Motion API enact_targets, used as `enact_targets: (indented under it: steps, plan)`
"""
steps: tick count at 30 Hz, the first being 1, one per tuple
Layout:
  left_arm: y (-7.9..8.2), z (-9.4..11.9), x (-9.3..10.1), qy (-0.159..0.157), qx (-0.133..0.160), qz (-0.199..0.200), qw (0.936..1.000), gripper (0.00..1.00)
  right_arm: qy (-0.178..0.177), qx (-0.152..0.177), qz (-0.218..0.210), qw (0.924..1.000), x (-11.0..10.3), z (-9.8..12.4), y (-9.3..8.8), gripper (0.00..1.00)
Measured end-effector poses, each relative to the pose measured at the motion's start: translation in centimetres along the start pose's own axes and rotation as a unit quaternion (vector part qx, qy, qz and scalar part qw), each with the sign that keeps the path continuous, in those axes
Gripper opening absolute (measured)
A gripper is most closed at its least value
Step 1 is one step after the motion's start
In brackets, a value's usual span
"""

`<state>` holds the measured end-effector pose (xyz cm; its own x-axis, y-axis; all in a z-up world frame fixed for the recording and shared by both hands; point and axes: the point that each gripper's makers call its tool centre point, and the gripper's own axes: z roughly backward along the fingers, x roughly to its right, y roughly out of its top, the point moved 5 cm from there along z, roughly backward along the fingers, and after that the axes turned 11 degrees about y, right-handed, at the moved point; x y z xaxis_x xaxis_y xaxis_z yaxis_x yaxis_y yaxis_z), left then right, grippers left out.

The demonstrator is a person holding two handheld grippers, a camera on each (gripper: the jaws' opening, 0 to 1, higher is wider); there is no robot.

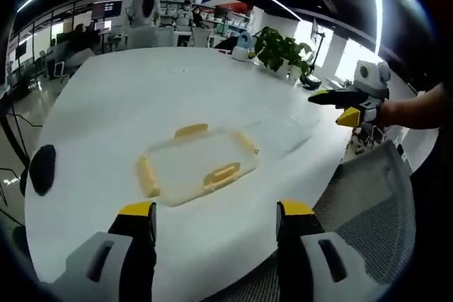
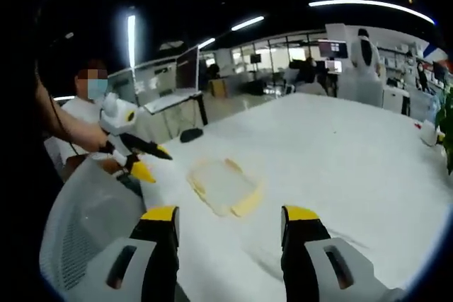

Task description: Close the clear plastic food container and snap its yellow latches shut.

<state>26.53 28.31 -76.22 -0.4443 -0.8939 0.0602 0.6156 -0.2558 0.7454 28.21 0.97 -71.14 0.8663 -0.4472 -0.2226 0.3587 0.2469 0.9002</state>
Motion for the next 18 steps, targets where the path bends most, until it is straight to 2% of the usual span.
enact_targets:
  steps: [7, 18]
  plan:
    - [-0.2, -0.2, -0.4, -0.002, -0.009, -0.020, 0.9997, 0.69, 0.006, -0.001, 0.005, 1.0000, 0.1, -0.6, 0.3, 0.57]
    - [0.5, -0.5, -1.3, -0.011, -0.014, -0.051, 0.9985, 0.68, 0.020, -0.016, 0.022, 0.9994, 0.1, -1.5, 0.6, 0.57]
